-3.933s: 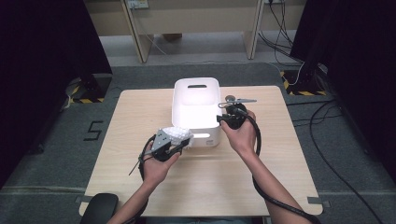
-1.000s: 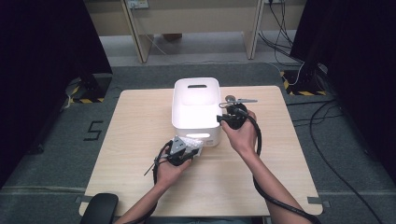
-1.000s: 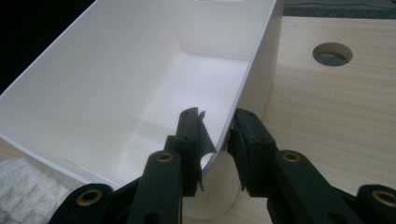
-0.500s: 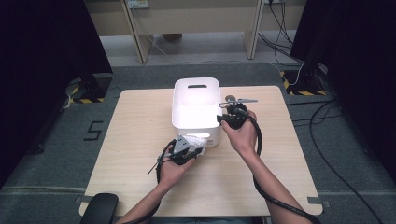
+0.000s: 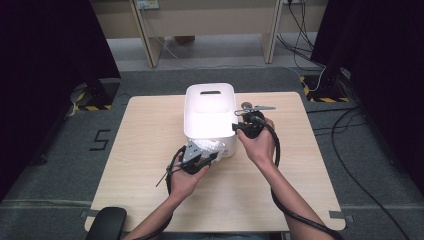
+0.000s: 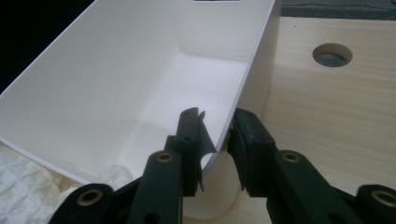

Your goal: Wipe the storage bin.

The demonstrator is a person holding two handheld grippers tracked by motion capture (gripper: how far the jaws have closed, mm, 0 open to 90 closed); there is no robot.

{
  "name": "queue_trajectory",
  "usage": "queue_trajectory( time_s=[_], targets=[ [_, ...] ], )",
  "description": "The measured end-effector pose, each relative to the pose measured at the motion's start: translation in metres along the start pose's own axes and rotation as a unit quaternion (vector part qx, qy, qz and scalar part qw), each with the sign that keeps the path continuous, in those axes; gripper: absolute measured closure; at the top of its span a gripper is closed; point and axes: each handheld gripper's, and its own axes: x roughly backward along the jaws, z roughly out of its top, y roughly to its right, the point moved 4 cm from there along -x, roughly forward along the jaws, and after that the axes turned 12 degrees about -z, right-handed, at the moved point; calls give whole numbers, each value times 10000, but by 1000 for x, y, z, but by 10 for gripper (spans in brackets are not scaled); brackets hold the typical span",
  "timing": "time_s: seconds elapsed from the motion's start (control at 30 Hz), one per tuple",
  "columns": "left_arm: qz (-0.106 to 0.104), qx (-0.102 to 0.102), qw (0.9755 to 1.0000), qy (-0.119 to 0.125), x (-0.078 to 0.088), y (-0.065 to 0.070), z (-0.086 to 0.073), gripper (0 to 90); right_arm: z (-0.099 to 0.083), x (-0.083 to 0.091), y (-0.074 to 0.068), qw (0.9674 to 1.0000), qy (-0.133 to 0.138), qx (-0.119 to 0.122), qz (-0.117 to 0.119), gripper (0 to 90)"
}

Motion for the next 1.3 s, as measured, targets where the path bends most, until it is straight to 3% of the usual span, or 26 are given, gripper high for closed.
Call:
queue_trajectory(
  time_s=[0.63,0.87,1.3],
  targets=[
    [44,-47,9999,146,11,10,8,750,0,1,0,10000,-13,10,19,740],
    [79,-194,9993,294,17,14,20,751,0,1,-1,10000,-22,6,6,743],
    [-4,-199,9996,206,1,15,26,751,0,1,-1,10000,-14,2,0,743]
  ],
)
